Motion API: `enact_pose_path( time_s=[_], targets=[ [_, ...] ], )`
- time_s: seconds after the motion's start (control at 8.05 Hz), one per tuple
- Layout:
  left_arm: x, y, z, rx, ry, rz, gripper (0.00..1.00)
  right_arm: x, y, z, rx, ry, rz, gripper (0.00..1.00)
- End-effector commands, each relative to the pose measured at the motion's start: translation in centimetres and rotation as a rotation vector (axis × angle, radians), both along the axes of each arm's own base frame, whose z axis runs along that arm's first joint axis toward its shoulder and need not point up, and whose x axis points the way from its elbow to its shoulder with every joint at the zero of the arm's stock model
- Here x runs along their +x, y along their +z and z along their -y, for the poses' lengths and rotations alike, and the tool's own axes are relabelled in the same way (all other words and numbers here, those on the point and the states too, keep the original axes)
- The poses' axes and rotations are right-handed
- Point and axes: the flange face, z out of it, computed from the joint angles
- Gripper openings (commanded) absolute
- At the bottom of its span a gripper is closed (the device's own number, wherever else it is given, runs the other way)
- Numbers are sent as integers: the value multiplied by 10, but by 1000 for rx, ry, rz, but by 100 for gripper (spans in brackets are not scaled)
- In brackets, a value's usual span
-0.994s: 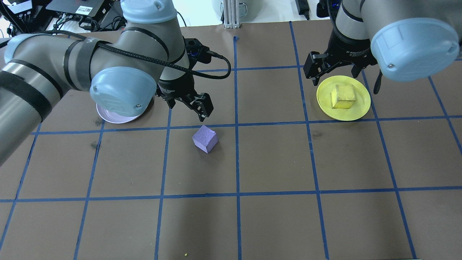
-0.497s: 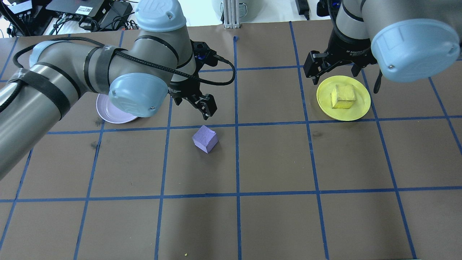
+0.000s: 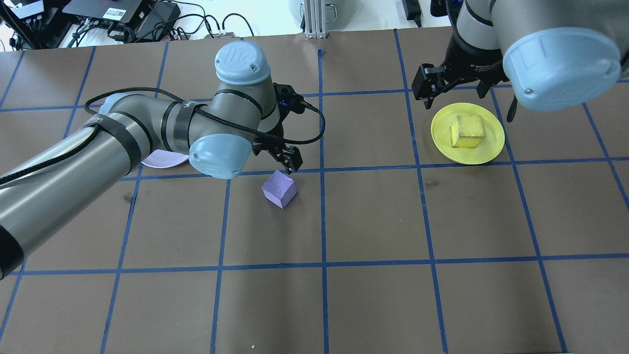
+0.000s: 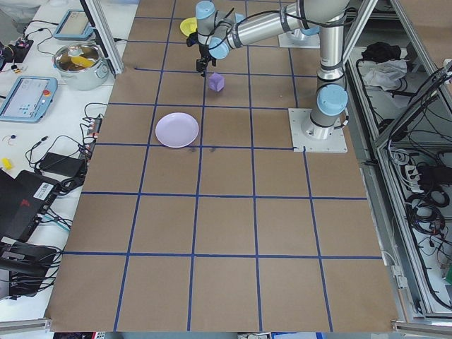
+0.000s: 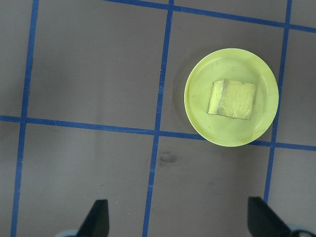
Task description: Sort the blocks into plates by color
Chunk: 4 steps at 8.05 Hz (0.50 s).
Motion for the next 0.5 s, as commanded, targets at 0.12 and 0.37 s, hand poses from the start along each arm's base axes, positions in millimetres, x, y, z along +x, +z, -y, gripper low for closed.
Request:
enact_pose_path(
  time_s=[0.12, 0.37],
  targets=[
    [0, -33, -16, 15, 37, -6, 100, 0, -1, 1, -1, -2, 0, 100],
    [1, -43, -28, 41, 62, 2, 100, 0, 0, 1, -4, -1, 0, 100]
  ],
)
